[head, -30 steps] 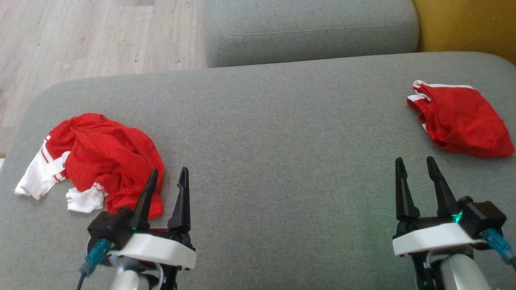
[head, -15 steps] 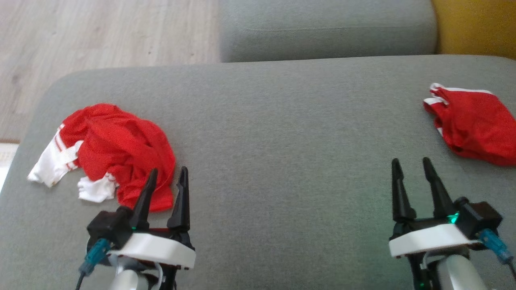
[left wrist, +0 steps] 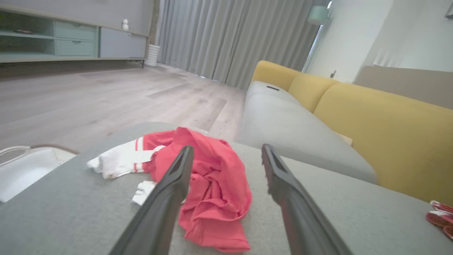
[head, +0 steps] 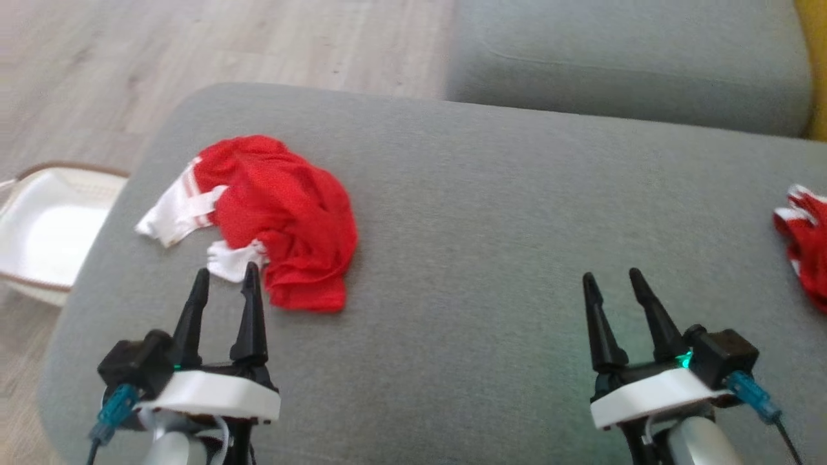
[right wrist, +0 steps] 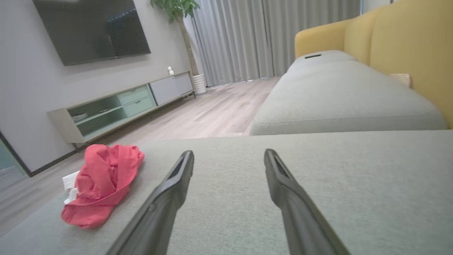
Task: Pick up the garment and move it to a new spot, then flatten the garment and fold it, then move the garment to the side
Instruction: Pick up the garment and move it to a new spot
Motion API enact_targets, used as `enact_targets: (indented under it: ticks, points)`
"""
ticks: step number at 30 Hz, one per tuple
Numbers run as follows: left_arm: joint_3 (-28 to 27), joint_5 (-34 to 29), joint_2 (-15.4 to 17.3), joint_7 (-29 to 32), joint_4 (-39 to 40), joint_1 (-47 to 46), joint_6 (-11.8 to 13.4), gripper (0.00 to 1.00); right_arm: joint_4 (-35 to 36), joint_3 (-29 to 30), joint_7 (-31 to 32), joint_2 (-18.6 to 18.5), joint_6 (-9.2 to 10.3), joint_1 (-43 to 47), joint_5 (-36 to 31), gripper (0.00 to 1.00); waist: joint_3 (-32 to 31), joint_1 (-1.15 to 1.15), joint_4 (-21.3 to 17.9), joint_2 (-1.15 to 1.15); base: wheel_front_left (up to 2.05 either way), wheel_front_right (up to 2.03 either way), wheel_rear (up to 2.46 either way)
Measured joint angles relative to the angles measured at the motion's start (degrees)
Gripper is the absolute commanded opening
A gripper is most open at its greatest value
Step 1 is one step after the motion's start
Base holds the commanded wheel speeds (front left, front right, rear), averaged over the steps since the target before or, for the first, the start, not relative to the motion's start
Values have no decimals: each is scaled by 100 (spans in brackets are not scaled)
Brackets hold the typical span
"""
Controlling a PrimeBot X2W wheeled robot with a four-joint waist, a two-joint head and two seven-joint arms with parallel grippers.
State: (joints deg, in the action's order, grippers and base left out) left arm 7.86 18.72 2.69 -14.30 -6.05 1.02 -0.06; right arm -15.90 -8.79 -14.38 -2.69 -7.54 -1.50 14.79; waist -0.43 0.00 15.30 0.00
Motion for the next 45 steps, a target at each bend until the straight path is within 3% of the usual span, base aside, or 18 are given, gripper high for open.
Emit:
enact_targets:
  ticks: [9, 17, 29, 34, 39, 45]
  points:
    - [-275, -115, 0, 0, -7, 239, -97, 100, -102, -327, 1, 1, 0, 8, 208, 100, -220, 0, 628, 0, 0, 0, 0]
    - [-341, -148, 4, 0, -13, 337, -152, 100, -125, -417, 1, 1, 0, 15, 263, 100, -357, 0, 882, 0, 0, 0, 0]
    - [-478, -133, 2, -1, 51, 308, -147, 100, -134, -407, 0, 1, 0, -2, 212, 100, -67, 0, 707, 0, 0, 0, 0]
    - [-510, -247, -1, -1, -166, -166, -218, 100, -24, -165, 8, 1, 0, -116, -8, 100, 296, 0, 585, 0, 0, 0, 0]
    - [-611, -597, 104, -1, -829, -1104, -390, 100, 271, 177, 91, 0, 0, -457, -276, 100, 757, 0, 455, 0, 0, 0, 0]
    - [-475, -661, 621, 301, -2217, -2293, -611, 100, 669, 643, 344, -3, 0, -584, -634, 100, 1266, 1, 272, 0, 0, 0, 0]
